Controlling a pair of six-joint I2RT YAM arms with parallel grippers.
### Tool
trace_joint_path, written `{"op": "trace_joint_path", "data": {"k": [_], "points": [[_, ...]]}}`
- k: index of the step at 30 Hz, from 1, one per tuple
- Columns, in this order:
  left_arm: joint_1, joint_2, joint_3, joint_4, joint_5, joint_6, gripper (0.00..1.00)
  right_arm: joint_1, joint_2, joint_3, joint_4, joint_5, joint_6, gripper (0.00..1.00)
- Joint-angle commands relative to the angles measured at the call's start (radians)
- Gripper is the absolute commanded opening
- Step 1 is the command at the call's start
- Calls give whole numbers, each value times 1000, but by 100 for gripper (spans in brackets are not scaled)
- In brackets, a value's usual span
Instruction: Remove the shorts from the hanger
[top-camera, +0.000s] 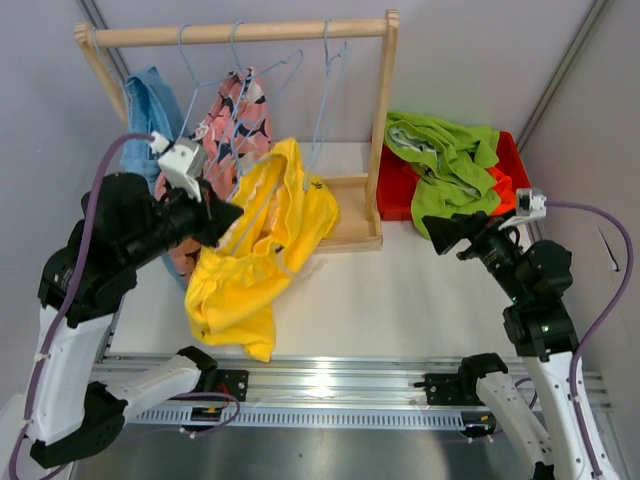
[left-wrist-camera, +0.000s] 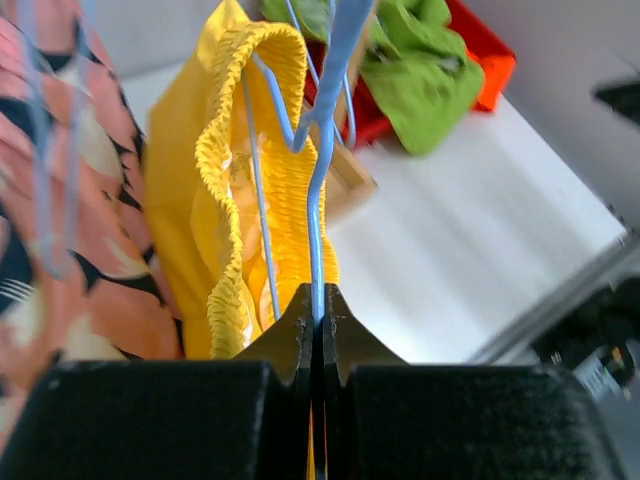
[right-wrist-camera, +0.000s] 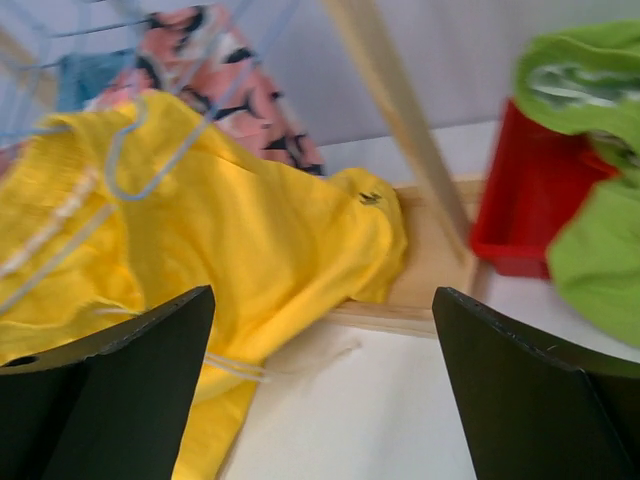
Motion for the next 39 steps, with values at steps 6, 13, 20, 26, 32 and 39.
{"op": "trace_joint_path", "data": {"k": [6, 13, 20, 26, 32, 39], "points": [[-70, -223, -119, -9, 282, -10, 0, 161, 145, 198, 120, -325, -3, 99], [-122, -270, -103, 31, 452, -59, 0, 443, 271, 301, 33, -58, -134, 100], [-179, -289, -70, 39, 460, -77, 0, 558, 343, 344, 50, 80, -182, 100], [-185, -281, -35, 37, 434, -77, 0, 572, 331, 287, 107, 100, -152, 99], [-185, -251, 3, 34, 426, -77, 0, 578, 302, 195, 209, 82, -102, 99], [-185, -237, 16, 45, 452, -91, 0, 617, 377, 158, 331, 59, -81, 99]]}}
